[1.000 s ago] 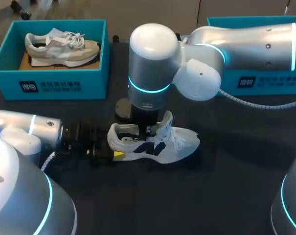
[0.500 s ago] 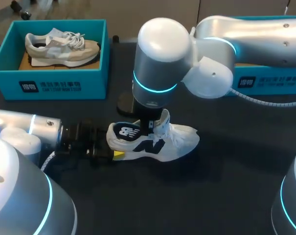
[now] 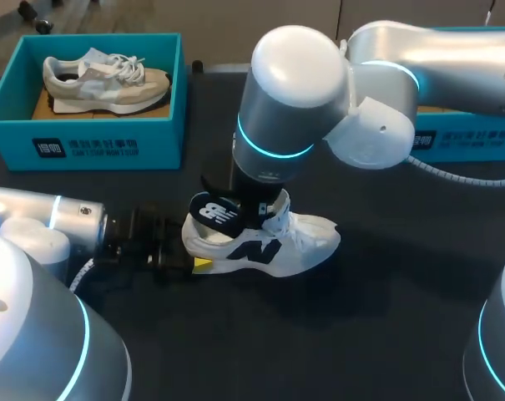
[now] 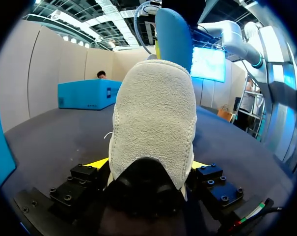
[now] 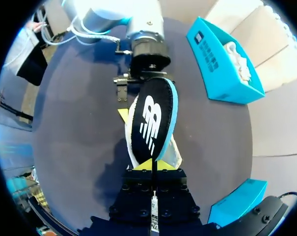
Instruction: Take the shoe out of the shoebox, open the shoe tongue, remove and reinsert the insole, then place the shoe into the shoebox
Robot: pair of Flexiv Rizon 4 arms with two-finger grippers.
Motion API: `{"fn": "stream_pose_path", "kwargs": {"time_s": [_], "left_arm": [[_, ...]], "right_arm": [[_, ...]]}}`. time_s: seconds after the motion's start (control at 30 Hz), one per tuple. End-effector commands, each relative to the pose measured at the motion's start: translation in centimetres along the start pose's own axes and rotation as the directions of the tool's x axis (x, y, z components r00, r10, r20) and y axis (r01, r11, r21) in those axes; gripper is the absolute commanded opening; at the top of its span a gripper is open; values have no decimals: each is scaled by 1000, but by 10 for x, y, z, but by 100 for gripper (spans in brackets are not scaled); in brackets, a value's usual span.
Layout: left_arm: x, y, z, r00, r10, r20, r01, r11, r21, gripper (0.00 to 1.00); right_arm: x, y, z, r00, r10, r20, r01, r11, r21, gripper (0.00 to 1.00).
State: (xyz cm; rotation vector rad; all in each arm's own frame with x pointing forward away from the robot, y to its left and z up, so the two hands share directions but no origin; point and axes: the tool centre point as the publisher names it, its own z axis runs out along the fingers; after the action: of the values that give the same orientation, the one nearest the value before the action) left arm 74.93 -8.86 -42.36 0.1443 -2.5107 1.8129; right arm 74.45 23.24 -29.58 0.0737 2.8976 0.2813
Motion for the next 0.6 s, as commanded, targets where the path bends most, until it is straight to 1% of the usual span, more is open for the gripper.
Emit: {"fn": "stream_pose_path", "kwargs": {"time_s": [0.03, 0.33, 0.53, 0.6], "left_arm": [[0, 0, 1, 1000, -1, 2, 1, 1000, 0, 0], [0, 0, 1, 1000, -1, 2, 1, 1000, 0, 0], [0, 0, 1, 1000, -1, 2, 1, 1000, 0, 0], [0, 0, 1, 1000, -1, 2, 1, 1000, 0, 0]], "right_arm": [[-5, 5, 4, 999, -28, -29, 27, 999, -20, 0], [-12, 25, 12, 994, -91, -68, 87, 995, -52, 0], [-13, 39, 19, 987, -127, -99, 119, 989, -83, 0], [-14, 41, 21, 985, -133, -107, 124, 989, -85, 0]]}}
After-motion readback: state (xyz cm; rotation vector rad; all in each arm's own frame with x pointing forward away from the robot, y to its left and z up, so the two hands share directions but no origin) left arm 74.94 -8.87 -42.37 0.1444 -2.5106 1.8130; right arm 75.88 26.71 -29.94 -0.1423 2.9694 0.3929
